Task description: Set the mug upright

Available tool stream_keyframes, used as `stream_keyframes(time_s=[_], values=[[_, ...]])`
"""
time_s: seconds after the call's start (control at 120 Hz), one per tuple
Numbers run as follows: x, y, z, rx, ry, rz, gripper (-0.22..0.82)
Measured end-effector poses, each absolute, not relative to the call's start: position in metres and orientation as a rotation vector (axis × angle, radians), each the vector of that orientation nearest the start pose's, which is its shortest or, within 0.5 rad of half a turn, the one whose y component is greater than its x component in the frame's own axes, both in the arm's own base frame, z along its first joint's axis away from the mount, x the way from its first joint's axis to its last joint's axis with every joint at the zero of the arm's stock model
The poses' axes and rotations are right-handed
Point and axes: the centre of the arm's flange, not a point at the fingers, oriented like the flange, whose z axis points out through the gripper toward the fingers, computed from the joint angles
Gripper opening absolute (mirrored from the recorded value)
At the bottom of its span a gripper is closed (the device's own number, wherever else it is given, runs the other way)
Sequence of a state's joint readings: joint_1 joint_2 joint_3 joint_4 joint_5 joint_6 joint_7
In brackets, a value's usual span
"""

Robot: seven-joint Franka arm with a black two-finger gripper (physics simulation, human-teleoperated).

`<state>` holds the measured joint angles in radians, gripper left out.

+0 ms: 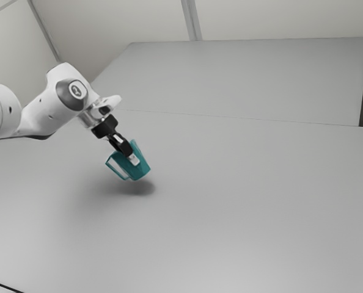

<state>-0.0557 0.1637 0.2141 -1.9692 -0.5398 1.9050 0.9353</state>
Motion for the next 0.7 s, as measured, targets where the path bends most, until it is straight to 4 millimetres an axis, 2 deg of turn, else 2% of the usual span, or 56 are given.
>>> stream_keyframes(time_s=[0.142,0.35,0.433,0.533,0.7], values=[[0.567,0.018,0.371,-3.401,0.982,-0.020,-0.16],[0.577,-0.040,0.374,-3.222,1.073,-0.047,-0.16],[0.581,-0.049,0.376,-3.171,1.074,-0.088,-0.16],[0.588,-0.050,0.376,-3.136,1.054,-0.140,-0.16],[0.600,-0.053,0.353,-3.090,1.046,-0.172,-0.16]])
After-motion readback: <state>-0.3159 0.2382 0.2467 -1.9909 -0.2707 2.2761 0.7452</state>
